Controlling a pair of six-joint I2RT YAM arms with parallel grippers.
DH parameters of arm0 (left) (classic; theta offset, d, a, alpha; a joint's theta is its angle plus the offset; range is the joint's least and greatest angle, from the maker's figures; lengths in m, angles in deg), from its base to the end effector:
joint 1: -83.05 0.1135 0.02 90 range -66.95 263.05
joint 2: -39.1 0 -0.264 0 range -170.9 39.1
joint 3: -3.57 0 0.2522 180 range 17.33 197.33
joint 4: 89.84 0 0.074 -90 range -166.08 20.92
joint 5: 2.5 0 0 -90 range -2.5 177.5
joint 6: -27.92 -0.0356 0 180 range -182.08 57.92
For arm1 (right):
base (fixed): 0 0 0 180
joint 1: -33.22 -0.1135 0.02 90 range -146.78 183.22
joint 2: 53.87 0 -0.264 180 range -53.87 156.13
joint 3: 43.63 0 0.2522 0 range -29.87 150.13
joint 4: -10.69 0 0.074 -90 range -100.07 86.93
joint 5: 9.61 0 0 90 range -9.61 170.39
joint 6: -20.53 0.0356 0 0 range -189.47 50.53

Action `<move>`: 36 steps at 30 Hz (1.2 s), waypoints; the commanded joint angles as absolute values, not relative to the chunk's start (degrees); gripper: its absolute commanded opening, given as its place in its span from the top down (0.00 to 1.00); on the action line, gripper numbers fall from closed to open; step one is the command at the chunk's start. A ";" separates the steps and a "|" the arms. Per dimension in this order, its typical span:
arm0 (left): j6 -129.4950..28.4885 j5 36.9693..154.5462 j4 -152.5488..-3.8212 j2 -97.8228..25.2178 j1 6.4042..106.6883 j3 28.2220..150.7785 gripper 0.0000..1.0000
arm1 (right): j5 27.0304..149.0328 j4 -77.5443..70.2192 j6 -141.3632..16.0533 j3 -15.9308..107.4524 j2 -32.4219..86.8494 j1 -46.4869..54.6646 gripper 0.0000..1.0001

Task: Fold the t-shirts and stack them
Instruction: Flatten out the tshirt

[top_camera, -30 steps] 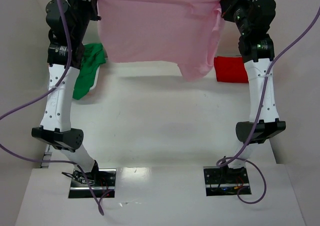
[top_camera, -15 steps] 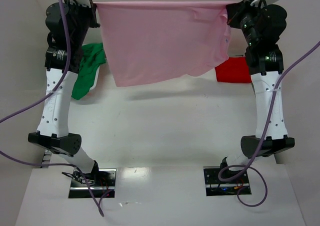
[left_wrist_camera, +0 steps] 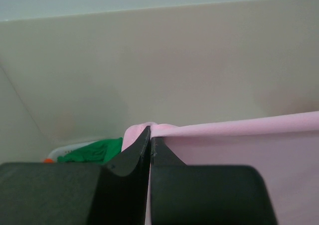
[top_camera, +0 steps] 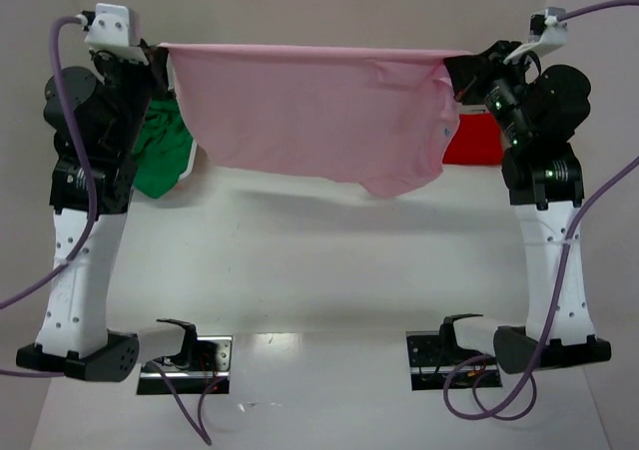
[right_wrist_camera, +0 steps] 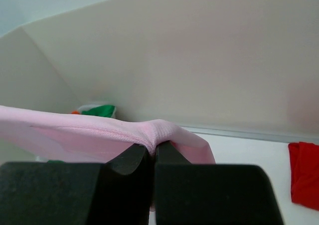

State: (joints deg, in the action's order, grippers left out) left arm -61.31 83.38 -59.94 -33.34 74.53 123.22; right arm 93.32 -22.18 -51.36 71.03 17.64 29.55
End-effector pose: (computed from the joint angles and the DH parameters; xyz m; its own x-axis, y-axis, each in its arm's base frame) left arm 0.2142 -0.0295 0.5829 0.2932 -0.0575 -0.9543 0.0839 0.9959 -0.0342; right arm 0.2262 0.0225 0.5558 0.0816 0.3088 -0.9476 -0.3235 0.9075 0.2679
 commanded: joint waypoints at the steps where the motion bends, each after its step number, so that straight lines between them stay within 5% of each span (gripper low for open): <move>1: -58.49 79.85 -59.75 -23.33 75.40 116.84 1.00 | 97.17 -25.38 -51.98 66.55 9.00 30.75 1.00; 10: -54.89 80.47 -48.14 -14.43 75.40 119.11 1.00 | 98.76 -32.50 -49.52 72.24 1.24 30.75 1.00; 16: -54.35 79.94 -48.13 -17.75 75.40 115.78 1.00 | 88.58 -35.06 -49.52 74.55 4.48 30.75 1.00; 27: -50.67 80.64 -62.79 -33.47 75.40 93.92 1.00 | 87.43 -23.91 -46.44 48.38 14.49 30.75 1.00; 36: -48.81 81.69 -70.37 -56.85 75.40 91.68 1.00 | 86.55 -12.30 -44.24 36.57 31.72 30.75 1.00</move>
State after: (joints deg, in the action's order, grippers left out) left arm -49.90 82.48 -62.58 -50.35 74.77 91.20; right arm 89.36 -21.09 -45.46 37.74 28.15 30.04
